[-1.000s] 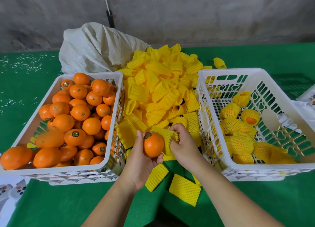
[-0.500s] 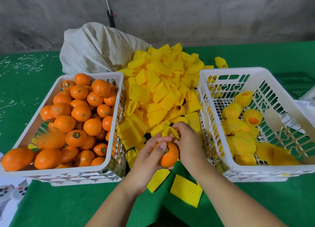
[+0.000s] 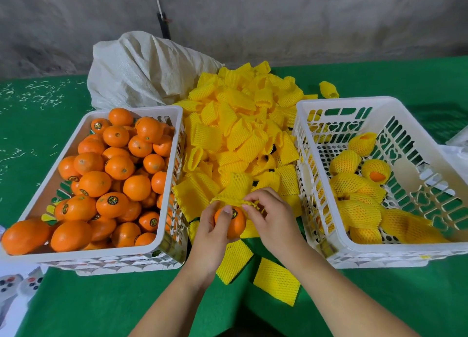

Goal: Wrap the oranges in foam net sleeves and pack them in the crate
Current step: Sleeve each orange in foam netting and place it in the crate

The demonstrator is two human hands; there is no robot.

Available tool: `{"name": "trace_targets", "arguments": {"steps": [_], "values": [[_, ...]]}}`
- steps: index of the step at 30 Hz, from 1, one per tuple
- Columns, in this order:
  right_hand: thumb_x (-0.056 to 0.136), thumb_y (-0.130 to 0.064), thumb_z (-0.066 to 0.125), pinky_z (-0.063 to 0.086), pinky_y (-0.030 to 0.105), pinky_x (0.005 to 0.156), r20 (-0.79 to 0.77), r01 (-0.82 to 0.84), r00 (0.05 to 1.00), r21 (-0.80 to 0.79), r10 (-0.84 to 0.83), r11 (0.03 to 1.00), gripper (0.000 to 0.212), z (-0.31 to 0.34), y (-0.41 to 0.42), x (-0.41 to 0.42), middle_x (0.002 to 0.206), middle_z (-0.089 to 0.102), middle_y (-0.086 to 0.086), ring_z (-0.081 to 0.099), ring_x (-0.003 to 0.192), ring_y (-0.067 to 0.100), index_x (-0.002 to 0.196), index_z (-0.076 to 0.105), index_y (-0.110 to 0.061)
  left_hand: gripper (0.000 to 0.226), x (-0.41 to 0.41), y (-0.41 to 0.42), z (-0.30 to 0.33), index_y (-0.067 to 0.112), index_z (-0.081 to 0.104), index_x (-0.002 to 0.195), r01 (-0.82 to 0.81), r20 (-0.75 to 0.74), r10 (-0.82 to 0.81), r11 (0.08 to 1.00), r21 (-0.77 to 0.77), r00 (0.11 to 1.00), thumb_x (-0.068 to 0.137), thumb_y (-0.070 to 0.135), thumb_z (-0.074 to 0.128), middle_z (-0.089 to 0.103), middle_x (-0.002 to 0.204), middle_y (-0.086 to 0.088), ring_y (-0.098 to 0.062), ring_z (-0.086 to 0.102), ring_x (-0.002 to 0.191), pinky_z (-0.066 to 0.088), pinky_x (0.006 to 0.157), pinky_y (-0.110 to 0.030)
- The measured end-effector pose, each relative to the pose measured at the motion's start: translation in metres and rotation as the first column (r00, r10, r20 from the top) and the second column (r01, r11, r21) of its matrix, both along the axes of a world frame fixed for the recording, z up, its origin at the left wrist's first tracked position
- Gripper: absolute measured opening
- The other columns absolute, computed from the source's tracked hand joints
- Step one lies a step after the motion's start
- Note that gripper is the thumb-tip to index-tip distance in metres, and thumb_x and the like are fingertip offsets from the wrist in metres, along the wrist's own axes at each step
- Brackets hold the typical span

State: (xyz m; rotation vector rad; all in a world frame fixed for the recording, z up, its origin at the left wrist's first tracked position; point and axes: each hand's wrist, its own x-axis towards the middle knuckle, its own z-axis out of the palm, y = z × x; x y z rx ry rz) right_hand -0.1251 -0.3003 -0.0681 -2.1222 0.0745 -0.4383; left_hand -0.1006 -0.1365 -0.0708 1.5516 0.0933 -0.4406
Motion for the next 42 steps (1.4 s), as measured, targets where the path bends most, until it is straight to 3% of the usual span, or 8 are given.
{"name": "trace_targets", "arguments": {"steps": [12,21,23,25,27,31,38,42], "values": [[0.094,-0.047,0.067,0.036,0.024,0.048,-0.103,-0.078,0.986,0.412,0.132,0.908,0.01,0.006,0.021,-0.015,0.062,0.058,-0.019,0.043,0.052,0.004,0.103,0.067,-0.043,0.087,-0.004,0.004,0.004,-0.009,0.037,0.14,-0.146,0.331,0.08,0.973,0.18,0.94,0.1,0.068,0.042,0.032,0.145,-0.039,-0.055,0.033,0.134,0.036,0.109,-0.066],[0.101,-0.049,0.056,0.05,0.03,0.068,-0.035,-0.154,0.988,-0.053,0.153,0.987,0.026,0.014,0.021,-0.015,0.109,0.059,-0.018,0.057,0.09,0.005,0.117,0.062,-0.029,0.085,-0.009,0.001,0.02,0.01,0.034,0.154,-0.218,0.067,0.225,0.971,-0.098,0.972,0.1,0.074,0.044,0.038,0.161,-0.002,-0.023,0.036,0.149,0.039,0.121,-0.056],[0.1,-0.046,0.059,0.043,0.028,0.064,-0.019,-0.108,0.994,-0.155,0.106,0.982,0.025,0.016,0.02,-0.013,0.108,0.064,-0.011,0.052,0.083,0.001,0.113,0.062,-0.024,0.051,-0.003,0.001,0.014,-0.004,0.027,0.151,-0.243,-0.078,0.232,0.951,-0.191,0.97,0.115,0.029,0.042,0.034,0.152,-0.031,-0.046,0.039,0.141,0.045,0.11,-0.063],[0.098,-0.044,0.06,0.043,0.029,0.064,0.047,-0.031,0.998,-0.283,0.046,0.959,0.024,0.018,0.021,-0.01,0.099,0.068,-0.009,0.056,0.076,0.009,0.106,0.065,-0.021,0.048,-0.001,0.0,0.015,0.004,0.029,0.16,-0.311,-0.209,0.253,0.893,-0.326,0.945,0.112,0.006,0.035,0.054,0.124,-0.018,-0.028,0.068,0.115,0.06,0.094,-0.042],[0.095,-0.037,0.065,0.048,0.035,0.073,0.123,0.02,0.992,-0.359,0.026,0.933,0.02,0.02,0.021,-0.008,0.091,0.07,-0.007,0.064,0.081,0.017,0.099,0.067,-0.018,0.057,0.0,0.002,0.017,0.006,0.019,0.166,-0.271,-0.255,0.177,0.875,-0.4,0.95,0.111,0.003,0.033,0.064,0.111,-0.013,-0.012,0.074,0.091,0.062,0.08,-0.028],[0.093,-0.031,0.071,0.052,0.036,0.067,0.119,0.005,0.992,-0.314,0.034,0.95,0.016,0.022,0.019,-0.01,0.084,0.069,-0.006,0.061,0.075,0.018,0.098,0.068,-0.016,0.051,-0.003,0.0,0.011,0.013,0.039,0.155,-0.119,-0.097,0.095,0.953,-0.281,0.991,0.108,0.022,0.056,0.053,0.146,-0.023,-0.029,0.068,0.124,0.059,0.099,-0.045],[0.097,-0.029,0.067,0.053,0.042,0.064,-0.01,-0.172,0.985,-0.119,0.172,0.978,0.014,0.018,0.033,-0.017,0.09,0.065,-0.009,0.059,0.078,0.011,0.103,0.064,-0.017,0.023,-0.002,0.004,0.001,0.028,0.057,0.127,-0.221,-0.017,0.221,0.971,-0.089,0.975,0.105,0.025,0.062,0.074,0.082,0.014,-0.015,0.074,0.084,0.058,0.065,-0.02],[0.094,-0.032,0.061,0.052,0.039,0.068,0.066,-0.173,0.981,-0.115,0.181,0.978,0.018,0.023,0.034,-0.014,0.094,0.058,-0.009,0.056,0.086,0.012,0.1,0.063,-0.015,0.034,-0.01,0.002,0.004,0.025,0.047,0.131,-0.217,-0.061,0.209,0.963,-0.16,0.976,0.103,0.007,0.054,0.048,0.084,-0.003,-0.008,0.053,0.067,0.049,0.055,-0.024]]}}
